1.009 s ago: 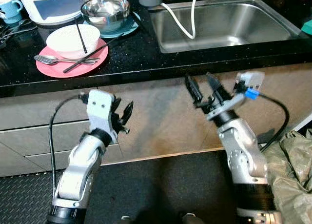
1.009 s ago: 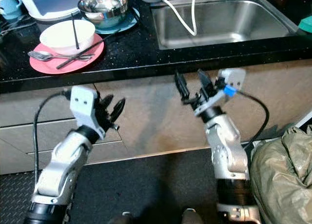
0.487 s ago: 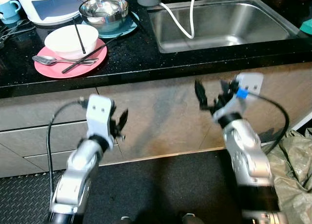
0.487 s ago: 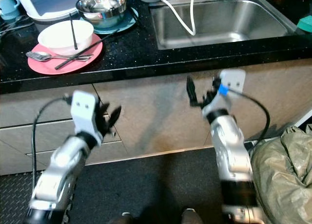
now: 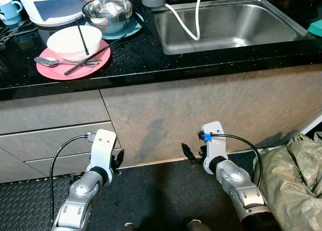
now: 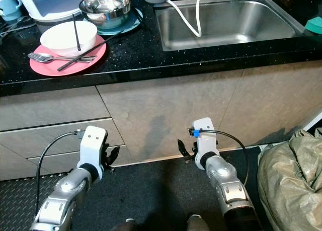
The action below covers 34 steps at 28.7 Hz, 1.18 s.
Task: Kitchen organization
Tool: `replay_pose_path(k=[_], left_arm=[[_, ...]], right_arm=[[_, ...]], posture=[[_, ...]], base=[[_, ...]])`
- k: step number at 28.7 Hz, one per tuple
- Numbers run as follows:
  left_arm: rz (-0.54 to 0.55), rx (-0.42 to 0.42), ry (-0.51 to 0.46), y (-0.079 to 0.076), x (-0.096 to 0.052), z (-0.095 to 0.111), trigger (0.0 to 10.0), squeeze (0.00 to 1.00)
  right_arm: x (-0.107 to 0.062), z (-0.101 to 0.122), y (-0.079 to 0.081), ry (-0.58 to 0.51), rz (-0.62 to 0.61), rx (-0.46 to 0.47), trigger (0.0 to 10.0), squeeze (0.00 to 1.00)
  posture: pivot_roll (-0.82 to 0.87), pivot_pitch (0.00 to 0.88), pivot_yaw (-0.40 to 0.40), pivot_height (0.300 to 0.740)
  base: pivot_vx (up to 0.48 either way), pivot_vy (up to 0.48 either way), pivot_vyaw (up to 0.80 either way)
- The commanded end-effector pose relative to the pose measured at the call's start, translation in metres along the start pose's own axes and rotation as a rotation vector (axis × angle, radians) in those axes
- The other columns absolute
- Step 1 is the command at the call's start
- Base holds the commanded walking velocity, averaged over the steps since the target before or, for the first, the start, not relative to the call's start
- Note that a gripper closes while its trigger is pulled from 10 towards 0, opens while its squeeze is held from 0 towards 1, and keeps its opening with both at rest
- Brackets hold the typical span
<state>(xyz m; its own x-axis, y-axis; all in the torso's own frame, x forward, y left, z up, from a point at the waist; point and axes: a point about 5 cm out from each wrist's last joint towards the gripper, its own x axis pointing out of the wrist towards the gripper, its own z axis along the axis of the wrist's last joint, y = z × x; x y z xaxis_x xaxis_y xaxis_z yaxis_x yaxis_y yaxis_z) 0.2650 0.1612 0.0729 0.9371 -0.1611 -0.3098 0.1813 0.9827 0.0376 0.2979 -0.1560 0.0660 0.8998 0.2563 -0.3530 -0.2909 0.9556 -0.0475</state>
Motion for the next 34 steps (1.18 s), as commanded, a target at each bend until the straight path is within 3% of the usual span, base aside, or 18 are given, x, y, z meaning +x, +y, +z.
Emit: replay_pose_path(k=[1, 8, 12, 34], left_arm=[[0.013, 0.017, 0.048, 0.002, -0.002, -0.011, 10.0, 0.00], [0.010, -0.006, 0.009, -0.003, 0.000, -0.008, 10.0, 0.00], [0.019, -0.037, -0.046, -0.005, 0.004, -0.003, 10.0, 0.00], [0.018, -0.004, -0.063, -0.007, 0.002, -0.001, 10.0, 0.00]], right_arm=[[-0.001, -0.009, 0.004, 0.028, 0.004, -0.014, 10.0, 0.00], [-0.002, -0.010, 0.007, 0.004, -0.006, -0.036, 10.0, 0.00], [-0.002, -0.015, 0.004, -0.028, -0.056, -0.005, 10.0, 0.00], [-0.003, -0.016, 0.004, -0.055, -0.042, -0.010, 10.0, 0.00]], posture=[[0.00, 0.193, 0.016, 0.740], [-0.01, 0.201, 0.012, 0.740], [0.00, 0.202, 0.012, 0.740], [-0.02, 0.185, 0.003, 0.740]], base=[[0.000, 0.000, 0.00], [0.000, 0.000, 0.00], [0.000, 0.000, 0.00], [0.000, 0.000, 0.00]])
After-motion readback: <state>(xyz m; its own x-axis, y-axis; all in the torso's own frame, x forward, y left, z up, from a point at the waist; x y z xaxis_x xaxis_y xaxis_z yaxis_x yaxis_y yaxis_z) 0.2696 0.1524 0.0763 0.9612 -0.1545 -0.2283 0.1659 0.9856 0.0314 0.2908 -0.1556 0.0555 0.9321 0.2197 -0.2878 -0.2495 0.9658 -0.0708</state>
